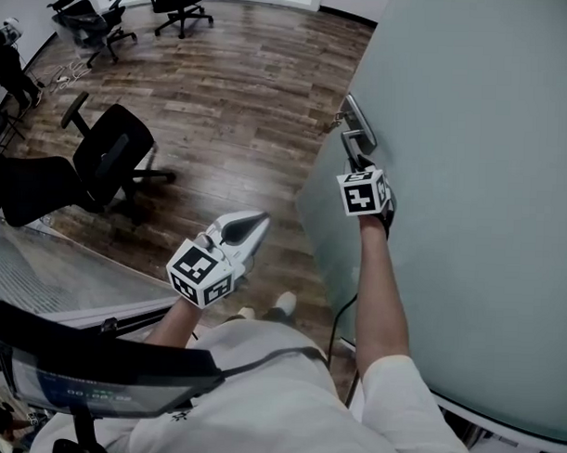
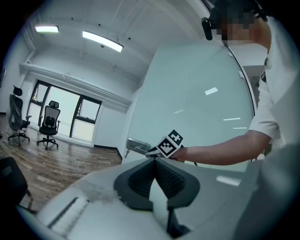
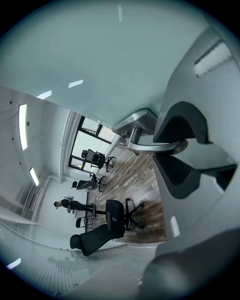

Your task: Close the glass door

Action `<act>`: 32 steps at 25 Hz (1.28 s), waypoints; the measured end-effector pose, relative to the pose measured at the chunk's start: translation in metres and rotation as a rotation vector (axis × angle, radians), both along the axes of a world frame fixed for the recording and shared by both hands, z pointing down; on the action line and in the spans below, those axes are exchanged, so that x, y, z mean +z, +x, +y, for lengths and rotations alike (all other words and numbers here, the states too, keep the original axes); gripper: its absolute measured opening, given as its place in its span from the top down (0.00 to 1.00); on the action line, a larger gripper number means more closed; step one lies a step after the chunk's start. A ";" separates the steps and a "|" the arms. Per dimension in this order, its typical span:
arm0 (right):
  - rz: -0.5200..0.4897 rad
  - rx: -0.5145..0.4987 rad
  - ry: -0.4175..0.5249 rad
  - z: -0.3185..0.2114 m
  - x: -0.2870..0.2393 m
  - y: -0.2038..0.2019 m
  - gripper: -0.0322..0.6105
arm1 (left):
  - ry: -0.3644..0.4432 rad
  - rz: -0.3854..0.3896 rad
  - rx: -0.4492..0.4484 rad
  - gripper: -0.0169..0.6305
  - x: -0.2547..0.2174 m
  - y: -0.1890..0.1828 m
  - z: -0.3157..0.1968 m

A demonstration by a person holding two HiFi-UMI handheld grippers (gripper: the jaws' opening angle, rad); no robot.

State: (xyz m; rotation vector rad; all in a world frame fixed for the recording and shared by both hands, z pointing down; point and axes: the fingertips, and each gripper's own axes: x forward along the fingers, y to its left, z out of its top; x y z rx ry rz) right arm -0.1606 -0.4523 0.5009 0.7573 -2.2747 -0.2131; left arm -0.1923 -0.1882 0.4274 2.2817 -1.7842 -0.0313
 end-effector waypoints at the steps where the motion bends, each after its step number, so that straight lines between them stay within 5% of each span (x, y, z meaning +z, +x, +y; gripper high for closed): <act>1: 0.002 -0.005 -0.002 0.002 0.002 -0.002 0.81 | -0.001 0.001 0.002 0.97 0.001 0.001 0.001; 20: 0.033 -0.176 0.022 0.138 0.008 -0.044 0.80 | -0.006 0.018 0.017 0.96 0.011 0.003 0.094; 32: 0.037 -0.349 0.071 0.222 -0.002 -0.050 0.81 | -0.006 0.000 -0.095 0.97 0.002 0.043 0.159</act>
